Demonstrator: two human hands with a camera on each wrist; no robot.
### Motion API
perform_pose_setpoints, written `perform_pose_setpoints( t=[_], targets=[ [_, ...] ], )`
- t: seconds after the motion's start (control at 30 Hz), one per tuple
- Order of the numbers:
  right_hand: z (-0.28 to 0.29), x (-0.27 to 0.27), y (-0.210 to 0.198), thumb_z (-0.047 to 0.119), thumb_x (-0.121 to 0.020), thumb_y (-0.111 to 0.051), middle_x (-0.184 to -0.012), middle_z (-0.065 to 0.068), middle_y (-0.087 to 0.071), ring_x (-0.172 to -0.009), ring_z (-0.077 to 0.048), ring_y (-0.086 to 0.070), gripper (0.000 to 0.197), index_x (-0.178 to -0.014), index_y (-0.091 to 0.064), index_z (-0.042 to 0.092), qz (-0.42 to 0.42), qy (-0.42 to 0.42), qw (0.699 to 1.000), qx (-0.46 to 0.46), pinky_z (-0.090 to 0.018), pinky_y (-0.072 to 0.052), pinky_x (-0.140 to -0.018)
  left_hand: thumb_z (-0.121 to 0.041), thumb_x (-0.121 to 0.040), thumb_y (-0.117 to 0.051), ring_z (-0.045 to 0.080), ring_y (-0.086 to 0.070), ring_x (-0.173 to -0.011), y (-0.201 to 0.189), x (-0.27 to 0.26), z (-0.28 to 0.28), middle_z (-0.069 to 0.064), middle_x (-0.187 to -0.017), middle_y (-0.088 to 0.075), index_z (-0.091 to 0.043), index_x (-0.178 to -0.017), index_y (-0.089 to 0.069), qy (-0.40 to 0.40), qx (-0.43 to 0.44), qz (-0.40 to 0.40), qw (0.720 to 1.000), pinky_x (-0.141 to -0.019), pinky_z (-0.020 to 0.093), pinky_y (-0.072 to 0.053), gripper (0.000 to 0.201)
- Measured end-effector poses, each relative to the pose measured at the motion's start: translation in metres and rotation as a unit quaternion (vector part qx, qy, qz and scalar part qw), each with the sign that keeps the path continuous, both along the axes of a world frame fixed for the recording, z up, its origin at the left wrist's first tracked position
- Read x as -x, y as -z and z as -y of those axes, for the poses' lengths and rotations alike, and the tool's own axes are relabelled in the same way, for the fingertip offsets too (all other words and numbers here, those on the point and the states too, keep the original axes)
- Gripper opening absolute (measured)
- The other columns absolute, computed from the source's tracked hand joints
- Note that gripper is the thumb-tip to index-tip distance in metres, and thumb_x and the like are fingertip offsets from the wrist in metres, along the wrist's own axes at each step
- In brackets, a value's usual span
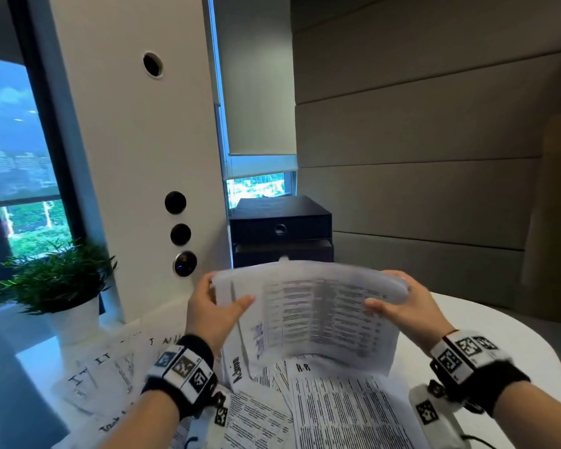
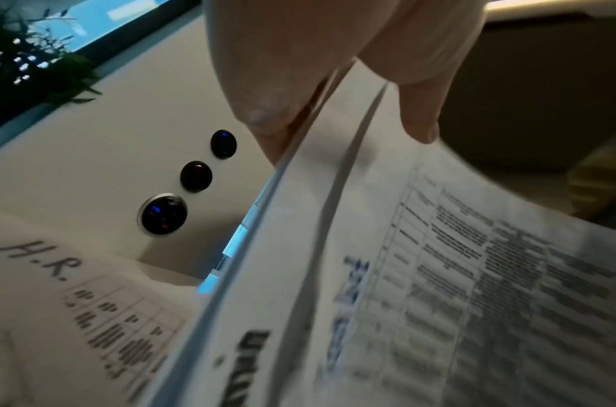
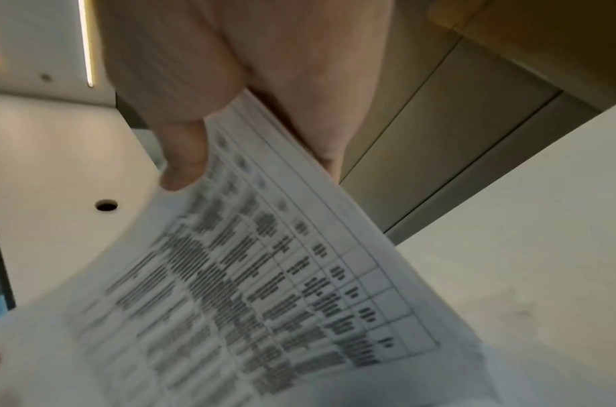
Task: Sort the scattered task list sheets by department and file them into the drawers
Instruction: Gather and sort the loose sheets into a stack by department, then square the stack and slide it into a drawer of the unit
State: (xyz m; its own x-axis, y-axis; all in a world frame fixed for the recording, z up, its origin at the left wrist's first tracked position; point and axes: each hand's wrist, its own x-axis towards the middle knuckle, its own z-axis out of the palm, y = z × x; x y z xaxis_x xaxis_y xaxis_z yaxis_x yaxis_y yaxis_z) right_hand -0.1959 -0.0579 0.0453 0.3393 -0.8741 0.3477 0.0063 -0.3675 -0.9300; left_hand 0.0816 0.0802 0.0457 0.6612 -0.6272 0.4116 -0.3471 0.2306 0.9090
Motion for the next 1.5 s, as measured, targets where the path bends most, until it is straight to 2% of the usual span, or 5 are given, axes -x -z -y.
perform_pose_setpoints(
  t=[0.57, 0.97, 1.1, 1.27, 1.5],
  targets=[
    [0.009, -0.039, -0.054, 0.032, -0.094, -0.047, -0.113, 0.002, -0.06, -0.097, -0.024, -0.06, 0.033, -0.125, -0.039, 0.027, -0.592, 0.097, 0.723, 0.342, -0.033, -0.045, -0.072, -0.005, -0.077, -0.075, 0.011, -0.066, -0.08, 0.005, -0.016, 0.016, 0.0, -0.092, -0.067, -0.021, -0.105, -0.056, -0.005, -0.027, -0.007, 1.0, -0.061, 0.021, -0.053, 0.038],
    [0.014, 0.003, -0.073, 0.005, -0.086, -0.067, -0.083, -0.007, -0.075, -0.072, -0.019, -0.071, 0.012, -0.094, -0.066, 0.014, -0.236, -0.025, 0.971, 0.025, -0.031, -0.055, -0.065, -0.03, -0.07, -0.083, 0.03, -0.049, -0.117, -0.001, -0.026, 0.025, 0.01, -0.138, -0.039, -0.017, -0.139, -0.024, -0.076, -0.041, -0.118, 0.989, -0.098, 0.044, -0.044, 0.091],
    [0.012, 0.007, -0.06, 0.005, -0.09, -0.061, -0.084, -0.016, -0.073, -0.067, -0.024, -0.071, 0.01, -0.098, -0.066, 0.002, -0.194, -0.034, 0.97, -0.141, -0.032, -0.058, -0.059, -0.04, -0.092, -0.058, 0.035, -0.068, -0.073, -0.022, 0.001, 0.015, 0.016, -0.101, -0.066, -0.005, -0.122, -0.049, 0.137, -0.088, -0.227, 0.96, -0.063, 0.043, -0.056, 0.046],
    [0.005, -0.004, -0.054, 0.022, -0.092, -0.061, -0.101, -0.013, -0.066, -0.087, -0.025, -0.063, 0.014, -0.098, -0.063, 0.009, -0.284, -0.035, 0.944, -0.165, -0.04, -0.051, -0.093, -0.034, -0.098, -0.045, 0.035, -0.067, -0.099, -0.035, 0.028, 0.009, 0.016, -0.111, -0.069, -0.008, -0.122, -0.054, 0.267, -0.109, -0.201, 0.936, -0.084, 0.05, -0.055, 0.036],
    [-0.018, -0.007, -0.077, 0.0, -0.091, -0.053, -0.063, -0.011, -0.065, -0.045, -0.015, -0.06, 0.008, -0.085, -0.058, -0.001, -0.119, -0.078, 0.955, -0.26, -0.021, -0.048, -0.038, -0.017, -0.099, -0.039, 0.02, -0.069, -0.058, -0.067, 0.025, -0.005, 0.012, -0.078, -0.074, -0.001, -0.104, -0.059, 0.26, -0.129, -0.242, 0.926, -0.045, 0.024, -0.052, 0.026]
  ],
)
